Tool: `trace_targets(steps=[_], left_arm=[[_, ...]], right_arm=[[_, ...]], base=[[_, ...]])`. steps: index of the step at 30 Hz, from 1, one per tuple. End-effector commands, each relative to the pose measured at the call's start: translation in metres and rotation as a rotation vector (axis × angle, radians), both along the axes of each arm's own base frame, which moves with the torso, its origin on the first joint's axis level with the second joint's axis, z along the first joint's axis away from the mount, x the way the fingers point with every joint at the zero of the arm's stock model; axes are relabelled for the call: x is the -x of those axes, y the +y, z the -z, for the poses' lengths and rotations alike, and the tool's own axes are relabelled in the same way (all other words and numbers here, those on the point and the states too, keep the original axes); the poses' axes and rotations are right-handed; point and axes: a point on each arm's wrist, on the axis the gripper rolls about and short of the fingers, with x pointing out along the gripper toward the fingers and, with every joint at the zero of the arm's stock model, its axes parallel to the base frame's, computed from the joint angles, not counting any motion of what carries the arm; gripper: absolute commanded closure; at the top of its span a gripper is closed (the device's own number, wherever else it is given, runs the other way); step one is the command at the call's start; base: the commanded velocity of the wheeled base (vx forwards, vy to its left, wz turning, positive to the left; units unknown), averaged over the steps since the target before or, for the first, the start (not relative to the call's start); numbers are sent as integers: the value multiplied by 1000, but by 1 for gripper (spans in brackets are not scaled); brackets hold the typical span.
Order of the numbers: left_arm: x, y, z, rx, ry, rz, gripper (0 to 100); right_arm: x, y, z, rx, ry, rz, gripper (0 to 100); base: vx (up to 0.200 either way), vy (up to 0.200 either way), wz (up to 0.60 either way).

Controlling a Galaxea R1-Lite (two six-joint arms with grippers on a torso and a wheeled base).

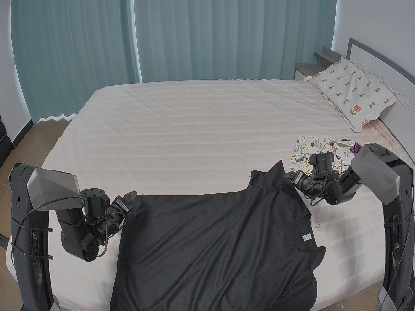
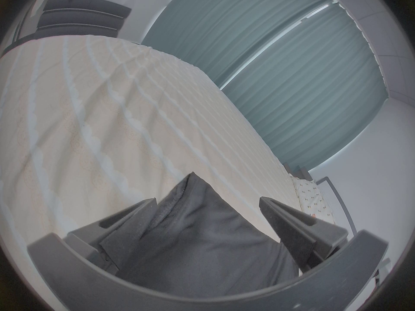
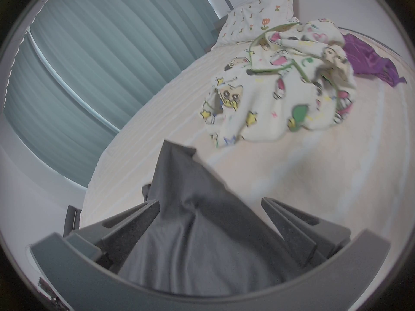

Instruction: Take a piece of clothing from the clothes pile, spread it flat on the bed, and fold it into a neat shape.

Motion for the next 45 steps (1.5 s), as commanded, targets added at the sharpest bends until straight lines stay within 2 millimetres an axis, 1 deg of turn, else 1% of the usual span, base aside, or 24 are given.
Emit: trace_targets(steps=[1,3,4,6,7,8,11,14,16,17,20,21,22,24,25,26,30,33,38,45], left_arm=[[23,-10,0,-57,-7,66,0],[26,-13,-3,-56,-16,75,0],[26,-13,-3,-56,-16,75,0],[32,-18,-14,-61,-39,86,0],[32,-19,-16,-61,-42,86,0],[34,-20,-24,-60,-62,90,0],[41,-21,-33,-57,-70,99,0],[51,-32,-39,-67,-68,146,0],[53,-34,-39,-79,-62,158,0],[55,-36,-37,-92,-49,172,0],[62,-38,-34,-100,-23,182,0],[62,-38,-34,-101,-20,182,0],[73,-35,-29,-110,26,185,0],[78,-34,-28,-113,44,185,0],[88,-31,-25,-118,80,181,0],[92,-29,-24,-120,99,173,0],[108,-25,-17,-89,182,147,0],[111,-26,-15,-69,198,142,0],[119,-30,-8,-72,247,160,0],[130,-33,1,-89,312,187,0]], right_arm=[[75,-12,-47,-45,-9,-27,0],[95,-11,-44,-54,33,-38,0],[95,-11,-44,-54,33,-38,0],[124,-12,-46,-57,35,-44,0],[128,-12,-45,-57,38,-44,0],[143,-14,-41,-56,50,-44,0],[162,-18,-35,-57,61,-39,0],[187,-23,-28,-86,63,-12,0],[192,-24,-27,-102,53,-4,0],[199,-24,-26,-121,41,5,0],[208,-23,-22,-162,41,-5,0],[209,-23,-21,-164,45,-5,0],[213,-23,-17,-208,59,-18,0],[215,-23,-16,-229,59,-23,0],[217,-23,-15,-243,53,-26,0],[219,-23,-13,-241,56,-25,0],[226,-21,-9,-241,61,-38,0],[229,-18,-9,-243,58,-51,0],[233,-18,-5,-242,77,-52,0],[236,-19,-4,-241,93,-49,0]], base=[[0,0,0],[-100,0,0],[-200,0,0],[-200,0,0],[-200,0,0],[-200,0,0],[-200,0,0],[-200,0,0],[-200,0,0],[-200,0,0],[-200,0,0],[-200,0,0],[-200,0,0],[-200,0,0],[-200,0,0],[-200,0,0],[0,0,0],[0,0,0],[0,0,0],[-171,0,0]])
